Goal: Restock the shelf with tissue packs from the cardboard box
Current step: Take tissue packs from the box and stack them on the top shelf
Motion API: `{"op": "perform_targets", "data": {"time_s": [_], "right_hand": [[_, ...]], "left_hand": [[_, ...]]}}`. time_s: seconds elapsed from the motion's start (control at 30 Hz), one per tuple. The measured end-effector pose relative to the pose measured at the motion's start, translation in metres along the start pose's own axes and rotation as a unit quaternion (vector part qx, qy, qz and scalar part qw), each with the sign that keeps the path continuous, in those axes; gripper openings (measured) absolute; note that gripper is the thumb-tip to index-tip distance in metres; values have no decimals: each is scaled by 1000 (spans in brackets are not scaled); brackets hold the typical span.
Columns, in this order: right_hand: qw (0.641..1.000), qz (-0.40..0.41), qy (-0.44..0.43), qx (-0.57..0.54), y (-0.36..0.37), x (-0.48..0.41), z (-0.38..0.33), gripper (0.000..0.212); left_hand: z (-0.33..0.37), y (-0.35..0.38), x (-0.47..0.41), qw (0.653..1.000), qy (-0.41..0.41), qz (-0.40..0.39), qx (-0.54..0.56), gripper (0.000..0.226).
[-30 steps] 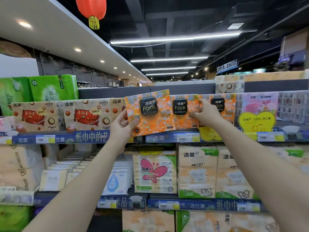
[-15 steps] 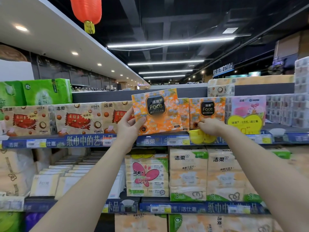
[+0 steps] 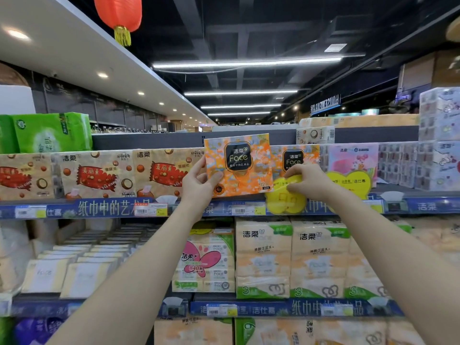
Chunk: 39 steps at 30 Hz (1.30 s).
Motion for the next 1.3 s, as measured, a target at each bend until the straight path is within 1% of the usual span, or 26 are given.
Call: {"op": "perform_targets", "data": {"time_s": [0.07,0.17,0.27,0.33,0.43,0.53,0.57,0.63,0.67,0.73,0.8,0.93,0.97,1.0,1.07,1.17,1.23,1.3], "right_hand": [[1000,15,-12,-15,-4,5,-1,36],[999,28,-33,-30,-10,7,-1,34],[997,21,-38,-71,-15,11,1,33],[992,20,-31,-118,-19,14,2,39],[978,41,-41,-200,-26,18,-5,47],[952,54,-44,-297,-39,21,-9,43],[947,57,-47,-313,-44,20,-8,41],[945,70,-54,-314,-55,18,-4,39],[946,79,-56,-310,-60,16,-1,42],[945,102,-49,-308,-70,11,10,56],[945,127,-46,-297,-78,4,22,65],[944,176,-31,-277,-94,-4,41,66],[943,185,-29,-273,-98,-5,46,65],[942,197,-26,-269,-101,-6,50,65],[947,207,-13,-245,-104,-10,62,67],[959,174,4,-222,-98,-14,71,71],[966,153,-1,-211,-91,-16,71,68],[970,145,-4,-193,-83,-20,69,60]], "left_hand": [[2,6,-1,1000,4,-1,7,68],[4,16,-4,1000,2,-9,13,69],[7,27,-9,1000,-2,-14,14,70],[14,37,-10,1000,6,-14,2,69],[23,54,-12,999,6,-28,20,68],[29,75,-19,999,24,-41,17,66],[31,82,-22,999,29,-43,17,66],[33,97,-27,998,37,-50,16,65],[34,104,-31,997,42,-56,17,64],[36,119,-37,997,53,-59,3,63],[40,135,-42,996,59,-50,-32,60],[43,163,-55,993,54,-44,-97,54],[43,168,-58,989,60,-33,-132,50],[44,171,-61,980,75,-10,-184,47],[45,176,-65,947,105,39,-301,51],[43,179,-65,884,114,73,-448,64],[41,179,-65,851,115,78,-507,64],[39,179,-66,836,110,81,-531,65]]}}
Point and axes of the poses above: each hand's wrist, its own x-axis away from the middle knuckle, its own y-axis out of the palm, z = x × y, the point moved 4 cm from there along -x, towards the middle knuckle, and after that the axes turned 5 degrees about -y, right-handed, at the moved point
